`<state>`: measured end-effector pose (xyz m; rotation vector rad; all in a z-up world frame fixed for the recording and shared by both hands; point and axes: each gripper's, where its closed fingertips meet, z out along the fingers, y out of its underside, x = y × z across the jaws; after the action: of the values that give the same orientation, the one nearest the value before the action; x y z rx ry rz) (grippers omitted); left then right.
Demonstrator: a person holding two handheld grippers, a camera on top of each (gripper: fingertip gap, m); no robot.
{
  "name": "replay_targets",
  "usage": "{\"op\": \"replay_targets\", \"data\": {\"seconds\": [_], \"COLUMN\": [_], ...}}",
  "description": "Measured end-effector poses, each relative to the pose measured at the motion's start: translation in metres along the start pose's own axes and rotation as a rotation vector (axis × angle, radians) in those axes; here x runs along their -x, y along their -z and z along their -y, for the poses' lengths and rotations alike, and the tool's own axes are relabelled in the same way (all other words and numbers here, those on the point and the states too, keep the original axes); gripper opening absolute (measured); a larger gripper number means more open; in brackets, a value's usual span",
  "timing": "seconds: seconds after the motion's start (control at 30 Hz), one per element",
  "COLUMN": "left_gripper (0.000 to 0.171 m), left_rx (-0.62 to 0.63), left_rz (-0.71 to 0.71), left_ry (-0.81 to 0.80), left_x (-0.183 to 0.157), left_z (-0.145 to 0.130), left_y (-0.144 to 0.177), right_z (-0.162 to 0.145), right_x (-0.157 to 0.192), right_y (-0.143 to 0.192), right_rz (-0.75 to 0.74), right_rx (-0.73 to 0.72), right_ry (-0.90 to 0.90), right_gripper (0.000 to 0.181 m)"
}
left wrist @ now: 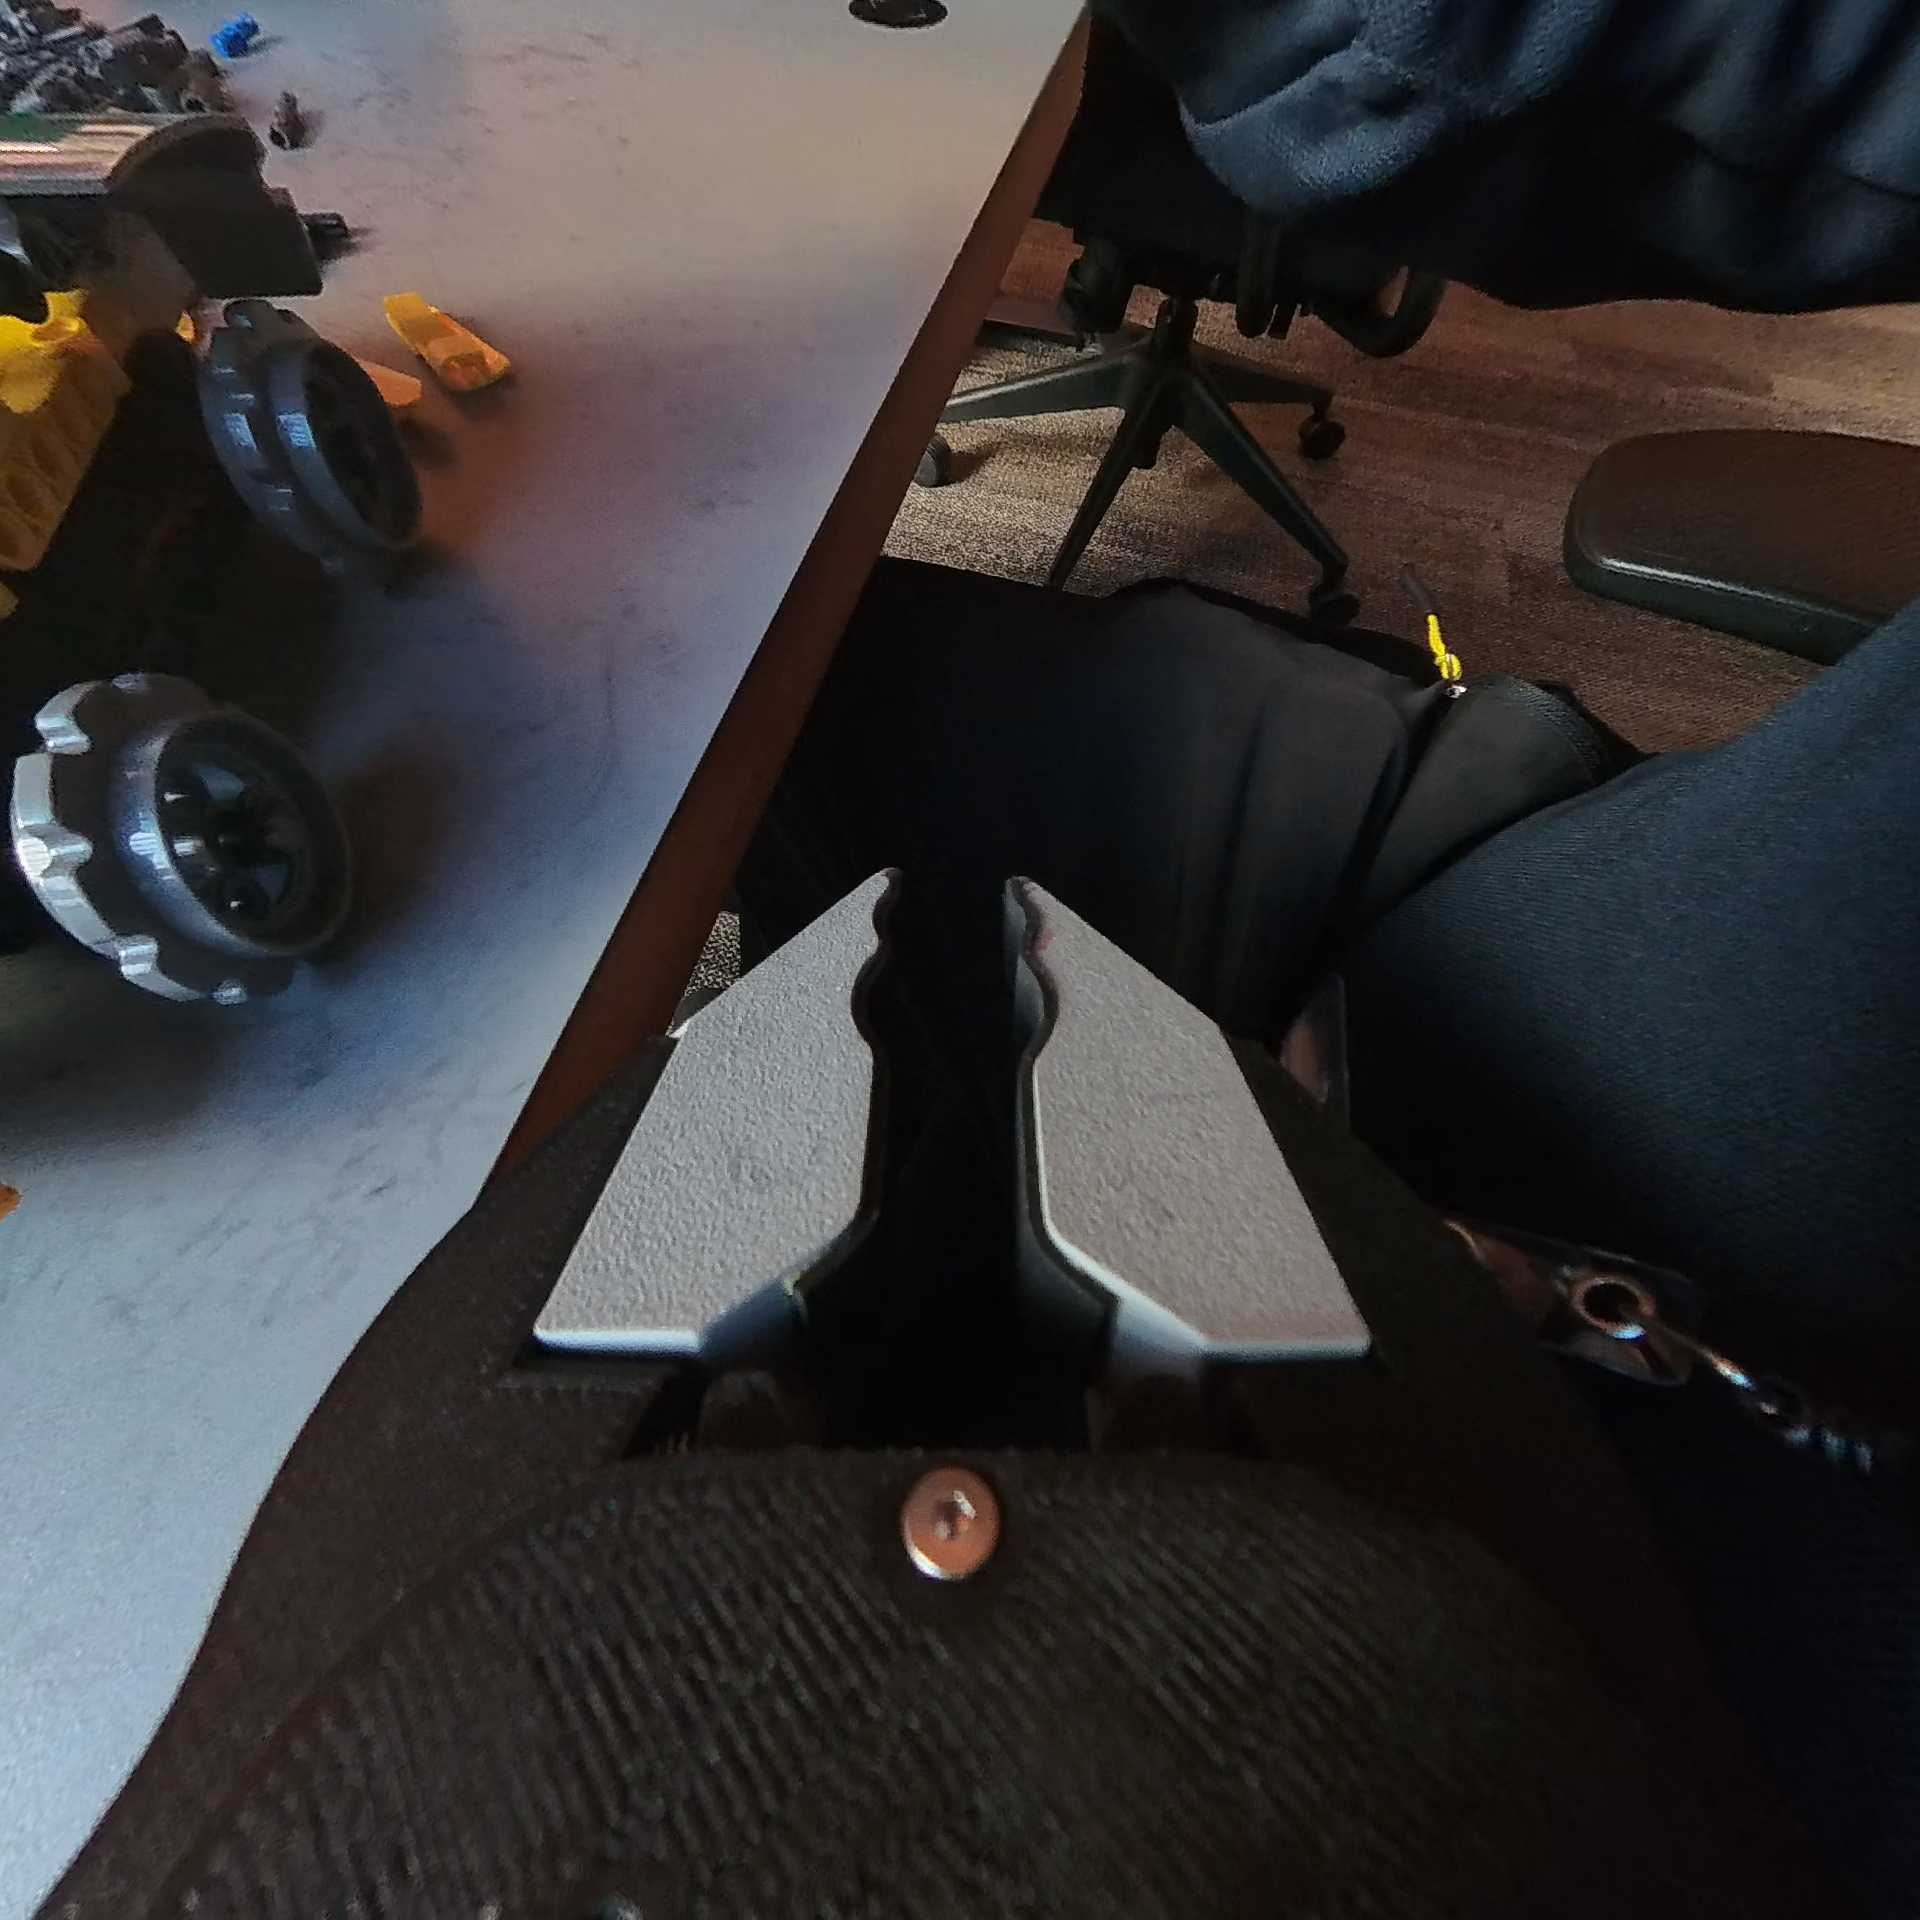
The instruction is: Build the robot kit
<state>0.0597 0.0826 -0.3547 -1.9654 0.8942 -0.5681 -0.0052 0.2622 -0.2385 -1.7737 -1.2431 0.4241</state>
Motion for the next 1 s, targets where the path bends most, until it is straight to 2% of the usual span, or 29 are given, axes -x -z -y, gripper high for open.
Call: {"op": "replay_targets", "data": {"seconds": [0.27,0.67,1.0], "left_gripper": [0.015,0.015,0.016], "left_rx": [0.001,0.001,0.003], "left_rz": [0.000,0.003,0.000], "left_ry": [-0.002,-0.002,-0.006], "left_x": [-0.0002,0.0009,0.0003], "left_z": [0.0004,0.0008,0.0015], "left_y": [-0.0008,-0.0018,-0.0038], "right_z": [0.0014,-0.0019,-0.0034], "right_x": [-0.0004,-0.0029,-0.0021], "right_y": [0.0010,0.0065,0.0051], "right_rz": [-0.041,-0.066,-0.051], "right_rx": [-0.019,-0.114,-0.086], "right_ry": [0.047,-0.036,-0.031], "right_gripper": [0.035,0.035,0.035]}}
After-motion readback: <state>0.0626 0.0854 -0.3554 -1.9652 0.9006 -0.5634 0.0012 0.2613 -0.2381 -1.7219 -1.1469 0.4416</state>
